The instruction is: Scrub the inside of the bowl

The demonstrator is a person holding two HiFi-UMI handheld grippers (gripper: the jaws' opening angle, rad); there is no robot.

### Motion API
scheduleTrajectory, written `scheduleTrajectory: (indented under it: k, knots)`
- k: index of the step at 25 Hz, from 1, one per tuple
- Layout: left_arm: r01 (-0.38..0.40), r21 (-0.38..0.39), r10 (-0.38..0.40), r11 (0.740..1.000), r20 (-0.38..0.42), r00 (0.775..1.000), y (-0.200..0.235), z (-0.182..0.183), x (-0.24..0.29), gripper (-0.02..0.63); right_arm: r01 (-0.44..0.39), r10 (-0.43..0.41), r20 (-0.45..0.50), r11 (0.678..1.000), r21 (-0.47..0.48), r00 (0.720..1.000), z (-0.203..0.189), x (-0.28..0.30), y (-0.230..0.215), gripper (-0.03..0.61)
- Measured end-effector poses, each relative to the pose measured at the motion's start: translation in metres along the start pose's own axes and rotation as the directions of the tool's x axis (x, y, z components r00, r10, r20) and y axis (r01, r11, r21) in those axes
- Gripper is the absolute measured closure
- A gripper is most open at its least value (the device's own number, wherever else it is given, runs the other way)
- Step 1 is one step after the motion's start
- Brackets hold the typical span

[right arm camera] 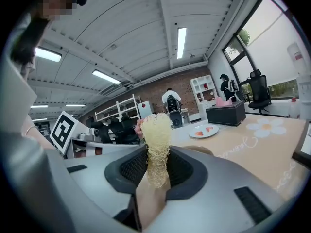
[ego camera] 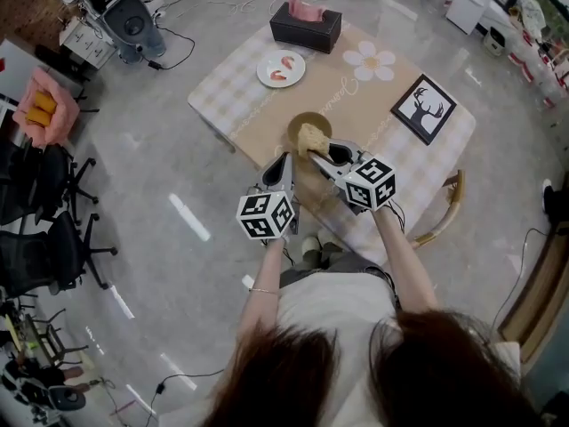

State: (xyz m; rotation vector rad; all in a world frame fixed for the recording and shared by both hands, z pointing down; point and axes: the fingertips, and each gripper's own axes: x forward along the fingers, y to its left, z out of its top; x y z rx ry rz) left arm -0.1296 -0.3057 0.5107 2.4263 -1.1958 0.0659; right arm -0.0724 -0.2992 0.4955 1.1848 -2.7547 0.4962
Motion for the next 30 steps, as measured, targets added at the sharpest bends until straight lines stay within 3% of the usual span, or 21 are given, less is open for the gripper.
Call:
scheduleTrajectory:
  k: [16, 30]
  knots:
    - [-0.007, 0.071, 0.006, 0.997, 0.014, 1.000, -0.003, 0.005, -0.002, 0.603, -0.010, 0.009, 0.049, 1.000, 0.010, 0.999, 0.011, -0.004, 0.004, 0.483]
    - [-0.013, 0.070, 0.012, 0.997, 0.016, 1.000, -0.006, 0.002, -0.006, 0.603, -0.009, 0.008, 0.061, 1.000, 0.010, 0.998, 0.014, -0.009, 0.004, 0.483]
